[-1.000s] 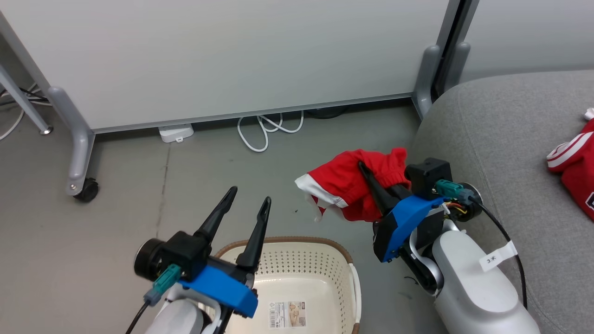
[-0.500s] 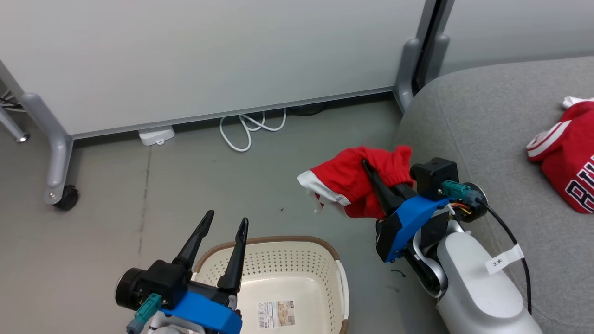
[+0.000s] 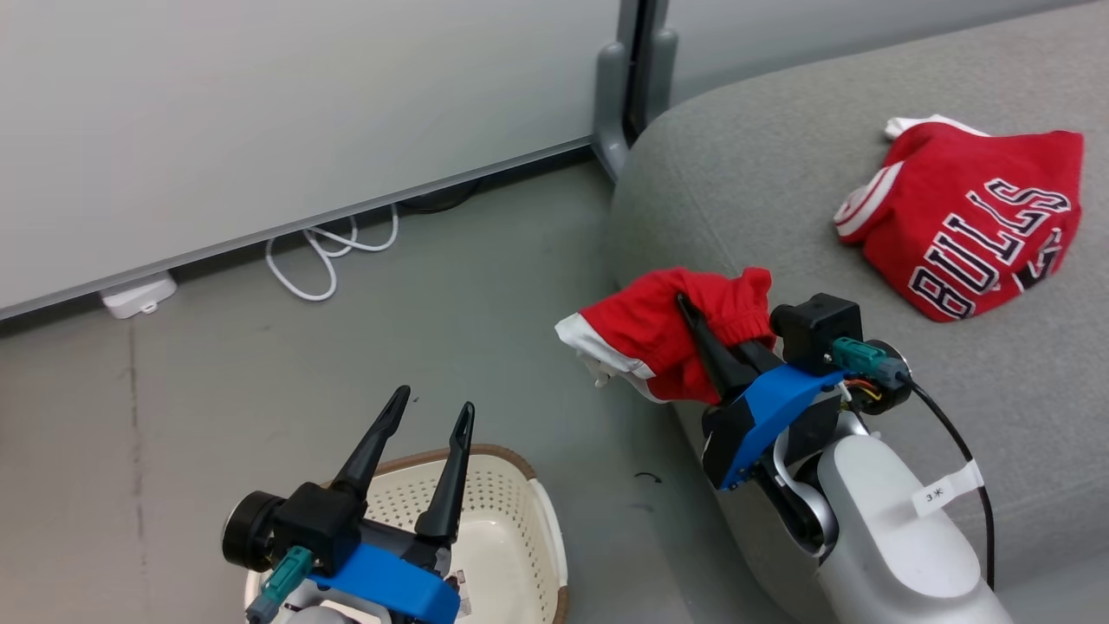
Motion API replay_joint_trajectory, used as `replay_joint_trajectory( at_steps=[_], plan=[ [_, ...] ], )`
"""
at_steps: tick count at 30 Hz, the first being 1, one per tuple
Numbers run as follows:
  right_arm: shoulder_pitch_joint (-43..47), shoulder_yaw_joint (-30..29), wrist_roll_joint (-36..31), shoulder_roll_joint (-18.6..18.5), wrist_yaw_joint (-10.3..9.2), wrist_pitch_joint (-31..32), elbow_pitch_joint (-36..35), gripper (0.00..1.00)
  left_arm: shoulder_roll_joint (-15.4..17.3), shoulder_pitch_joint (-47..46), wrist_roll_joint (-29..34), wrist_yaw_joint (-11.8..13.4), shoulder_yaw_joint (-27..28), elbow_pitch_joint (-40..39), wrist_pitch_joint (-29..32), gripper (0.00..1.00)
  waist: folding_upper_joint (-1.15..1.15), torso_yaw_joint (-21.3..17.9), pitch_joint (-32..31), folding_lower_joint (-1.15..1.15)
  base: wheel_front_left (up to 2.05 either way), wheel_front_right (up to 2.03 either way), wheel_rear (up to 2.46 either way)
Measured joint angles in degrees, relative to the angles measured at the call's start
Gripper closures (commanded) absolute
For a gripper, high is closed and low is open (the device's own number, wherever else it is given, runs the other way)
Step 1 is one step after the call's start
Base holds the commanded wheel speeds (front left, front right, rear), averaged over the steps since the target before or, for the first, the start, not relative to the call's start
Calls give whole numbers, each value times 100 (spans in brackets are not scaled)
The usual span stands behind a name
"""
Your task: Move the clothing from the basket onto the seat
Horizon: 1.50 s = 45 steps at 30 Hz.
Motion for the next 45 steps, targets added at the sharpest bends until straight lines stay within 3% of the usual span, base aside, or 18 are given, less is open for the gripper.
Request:
replay_joint_trajectory(
  at_steps=[12,19,34,40,45],
  plan=[
    [62,69,247,-1,0,-182,18,100,219,-113,-14,-1,-176,-31,0,0,0,-1035,164,0,0,0,0],
    [77,65,294,-2,0,-280,65,100,282,-180,-9,-1,-211,-51,0,0,0,-1356,283,0,0,0,0],
    [-307,-230,141,1,0,-287,155,100,315,-296,8,-1,-268,-115,0,0,0,-1259,519,0,0,0,0],
    [-1213,-894,94,-35,0,-105,14,100,409,-532,158,-1,-247,-320,0,0,0,-1131,922,0,0,0,0],
    [-2415,-1809,172,-644,0,113,-75,100,597,-812,243,-1,-292,-554,-3,0,0,-985,1514,0,0,0,0]
  ],
)
